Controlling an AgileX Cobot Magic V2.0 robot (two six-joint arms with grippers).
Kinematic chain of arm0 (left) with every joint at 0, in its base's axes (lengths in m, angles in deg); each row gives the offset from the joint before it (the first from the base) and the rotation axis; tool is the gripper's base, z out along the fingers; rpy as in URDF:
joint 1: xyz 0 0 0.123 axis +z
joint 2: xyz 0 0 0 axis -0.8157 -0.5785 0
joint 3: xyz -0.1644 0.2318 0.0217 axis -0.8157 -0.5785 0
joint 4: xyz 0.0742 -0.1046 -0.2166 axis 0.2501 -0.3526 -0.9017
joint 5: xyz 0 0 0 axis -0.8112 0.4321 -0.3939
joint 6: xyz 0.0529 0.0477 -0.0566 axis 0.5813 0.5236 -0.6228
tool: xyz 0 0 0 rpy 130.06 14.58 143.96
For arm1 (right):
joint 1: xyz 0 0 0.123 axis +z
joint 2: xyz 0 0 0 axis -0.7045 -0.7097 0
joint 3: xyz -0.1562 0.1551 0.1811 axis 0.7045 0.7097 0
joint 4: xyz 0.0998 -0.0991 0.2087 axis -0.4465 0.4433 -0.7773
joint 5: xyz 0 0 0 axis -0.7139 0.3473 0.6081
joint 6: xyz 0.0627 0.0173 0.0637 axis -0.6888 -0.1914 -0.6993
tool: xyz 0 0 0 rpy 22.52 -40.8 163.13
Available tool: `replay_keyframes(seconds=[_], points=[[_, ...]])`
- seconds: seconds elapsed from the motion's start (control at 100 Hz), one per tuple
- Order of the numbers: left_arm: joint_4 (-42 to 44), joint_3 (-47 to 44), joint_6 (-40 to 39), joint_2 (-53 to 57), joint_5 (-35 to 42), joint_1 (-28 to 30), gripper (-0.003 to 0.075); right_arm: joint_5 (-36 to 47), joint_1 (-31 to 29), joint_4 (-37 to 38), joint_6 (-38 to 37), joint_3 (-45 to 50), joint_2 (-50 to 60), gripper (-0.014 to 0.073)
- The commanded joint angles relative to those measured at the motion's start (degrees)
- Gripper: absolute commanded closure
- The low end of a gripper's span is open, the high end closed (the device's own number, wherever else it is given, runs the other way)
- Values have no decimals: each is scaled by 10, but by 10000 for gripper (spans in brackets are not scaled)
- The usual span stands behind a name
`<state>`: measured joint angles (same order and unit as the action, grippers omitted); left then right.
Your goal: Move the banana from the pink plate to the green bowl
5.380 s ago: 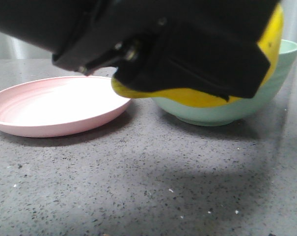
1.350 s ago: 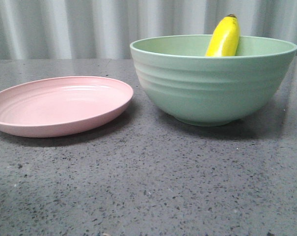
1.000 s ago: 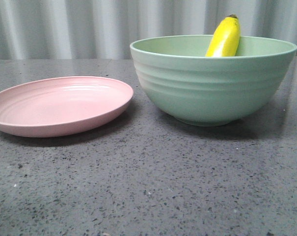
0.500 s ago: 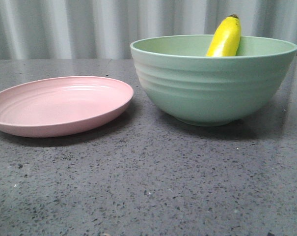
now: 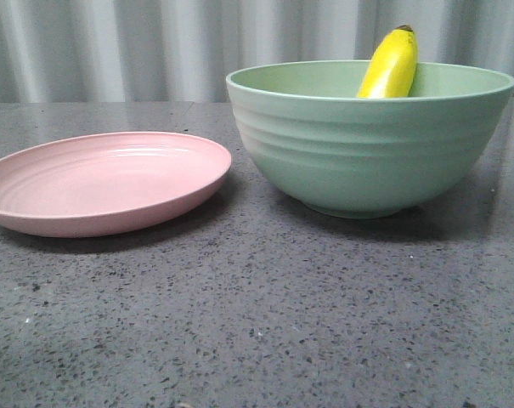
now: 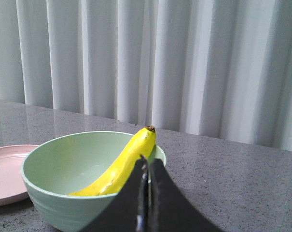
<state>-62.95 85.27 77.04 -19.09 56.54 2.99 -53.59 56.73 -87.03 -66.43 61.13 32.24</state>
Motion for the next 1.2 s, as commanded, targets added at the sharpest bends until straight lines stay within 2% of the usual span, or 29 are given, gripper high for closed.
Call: replay_keyframes(seconds=[0.0,0.29,0.57,0.6,0.8,1.02,1.19], points=[[29,1,-4,0,65,35,741,41,-1,4,5,-15,1,655],[24,-36,-4,4,92,233,741,41,-1,4,5,-15,1,655],[24,-134,-4,51,226,411,741,41,-1,4,5,-15,1,655],[24,-132,-4,57,196,425,741,41,-1,4,5,-15,1,655],[23,-132,-4,108,141,481,741,41,-1,4,5,-15,1,655],[19,-132,-4,178,-42,483,741,41,-1,4,5,-15,1,655],[-2,-132,-4,174,-128,483,741,41,-1,4,5,-15,1,655]])
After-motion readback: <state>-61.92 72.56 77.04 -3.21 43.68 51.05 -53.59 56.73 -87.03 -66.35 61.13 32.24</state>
